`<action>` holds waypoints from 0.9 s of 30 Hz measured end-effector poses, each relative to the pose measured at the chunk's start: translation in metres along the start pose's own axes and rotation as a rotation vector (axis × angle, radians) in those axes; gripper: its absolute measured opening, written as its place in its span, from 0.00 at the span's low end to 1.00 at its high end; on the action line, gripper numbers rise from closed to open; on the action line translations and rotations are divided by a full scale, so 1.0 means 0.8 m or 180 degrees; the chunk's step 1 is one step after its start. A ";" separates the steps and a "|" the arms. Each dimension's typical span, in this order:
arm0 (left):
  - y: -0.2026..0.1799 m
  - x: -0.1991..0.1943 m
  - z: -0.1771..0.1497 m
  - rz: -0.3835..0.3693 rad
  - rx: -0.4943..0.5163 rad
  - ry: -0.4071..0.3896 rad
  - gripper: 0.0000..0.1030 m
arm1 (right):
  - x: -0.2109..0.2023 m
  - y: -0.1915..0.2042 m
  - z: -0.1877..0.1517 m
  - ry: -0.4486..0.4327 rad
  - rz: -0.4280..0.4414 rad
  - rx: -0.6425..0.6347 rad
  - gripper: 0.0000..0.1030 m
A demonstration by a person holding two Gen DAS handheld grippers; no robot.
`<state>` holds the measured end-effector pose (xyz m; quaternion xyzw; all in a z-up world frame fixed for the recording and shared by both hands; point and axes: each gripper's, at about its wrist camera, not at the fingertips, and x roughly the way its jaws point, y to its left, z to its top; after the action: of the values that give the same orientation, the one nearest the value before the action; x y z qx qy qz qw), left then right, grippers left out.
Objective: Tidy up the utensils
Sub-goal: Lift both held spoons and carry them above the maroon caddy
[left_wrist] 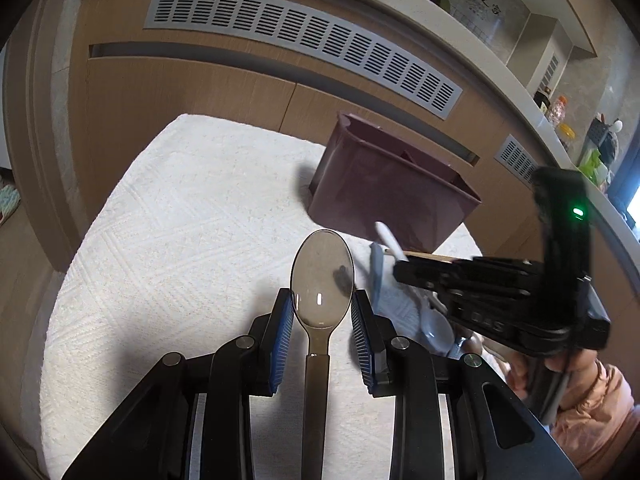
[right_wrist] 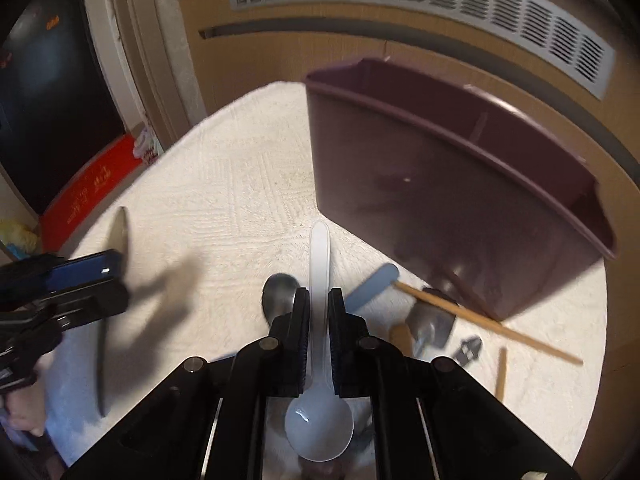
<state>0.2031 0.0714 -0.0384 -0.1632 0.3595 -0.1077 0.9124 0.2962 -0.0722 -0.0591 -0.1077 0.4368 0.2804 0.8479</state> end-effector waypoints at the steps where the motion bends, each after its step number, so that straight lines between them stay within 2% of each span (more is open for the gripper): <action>1: -0.004 -0.002 0.001 -0.0006 0.0024 -0.0012 0.30 | -0.012 -0.001 -0.006 -0.0076 -0.0014 0.0033 0.08; 4: -0.025 -0.012 0.009 -0.0057 0.0127 -0.0105 0.30 | -0.057 -0.013 -0.026 -0.0332 -0.0057 0.0151 0.08; 7: -0.057 -0.031 0.044 -0.0204 0.0269 -0.0306 0.30 | -0.107 -0.024 -0.027 -0.0697 -0.0153 0.0238 0.08; 13: -0.122 -0.082 0.158 -0.0446 0.0646 -0.1102 0.29 | -0.209 -0.052 0.038 -0.1711 -0.0513 0.0246 0.08; 17: -0.139 -0.079 0.203 -0.0427 0.0756 -0.1384 0.29 | -0.232 -0.075 0.080 -0.2088 -0.0595 0.0301 0.08; 19: -0.135 -0.069 0.212 -0.0406 0.0749 -0.1348 0.29 | -0.227 -0.087 0.092 -0.2103 -0.0618 0.0352 0.08; 22: -0.119 -0.046 0.208 -0.0300 0.0788 -0.1198 0.29 | -0.223 -0.105 0.089 -0.2004 -0.0573 0.0392 0.08; 25: -0.113 -0.010 0.196 -0.0348 0.0854 -0.0879 0.30 | -0.221 -0.115 0.076 -0.1864 -0.0513 0.0426 0.08; 27: -0.106 0.023 0.175 -0.0368 0.0954 -0.0560 0.30 | -0.216 -0.121 0.063 -0.1704 -0.0461 0.0466 0.08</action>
<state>0.3064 0.0177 0.0780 -0.0546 0.2482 -0.1977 0.9468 0.3059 -0.1956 0.1031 0.0008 0.2076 0.2052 0.9564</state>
